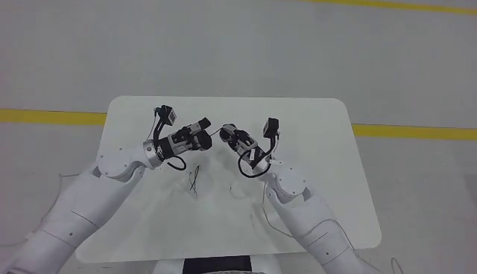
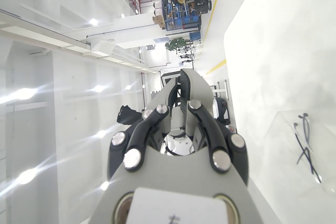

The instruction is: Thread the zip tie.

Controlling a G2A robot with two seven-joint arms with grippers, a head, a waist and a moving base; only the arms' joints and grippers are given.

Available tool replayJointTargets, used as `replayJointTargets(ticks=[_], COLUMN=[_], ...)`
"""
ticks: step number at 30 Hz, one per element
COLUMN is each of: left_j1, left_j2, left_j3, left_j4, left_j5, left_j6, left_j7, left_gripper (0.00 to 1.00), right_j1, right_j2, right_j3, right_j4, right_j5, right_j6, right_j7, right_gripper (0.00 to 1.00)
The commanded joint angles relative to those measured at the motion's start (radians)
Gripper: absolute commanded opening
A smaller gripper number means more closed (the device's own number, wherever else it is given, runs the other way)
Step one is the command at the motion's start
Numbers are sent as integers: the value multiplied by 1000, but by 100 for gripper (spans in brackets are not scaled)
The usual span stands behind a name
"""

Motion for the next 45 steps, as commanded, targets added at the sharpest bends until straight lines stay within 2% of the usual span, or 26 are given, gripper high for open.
replayJointTargets(ticks=[1, 5, 7, 22, 45], left_j1=[1, 2, 2, -2, -1], left_j2=[0, -1, -2, -6, -11], left_j3=[-1, -2, -1, 4, 0], left_j4=[-3, -9, -10, -3, 7], left_j5=[1, 3, 4, 19, 22], left_j6=[0, 1, 2, 13, 18], left_j7=[0, -1, -2, 3, 7], left_gripper=[67, 50, 47, 41, 33], right_j1=[-3, -7, -8, -21, -25], right_j2=[0, -2, -4, -12, -20], right_j3=[1, 3, 2, 17, 16], right_j4=[-2, 1, 2, -3, -9], right_j5=[-16, -29, -32, -15, -92], right_j6=[4, 7, 7, -27, -45], right_j7=[-5, -8, -6, 22, 49], right_gripper=[0, 0, 0, 0, 0])
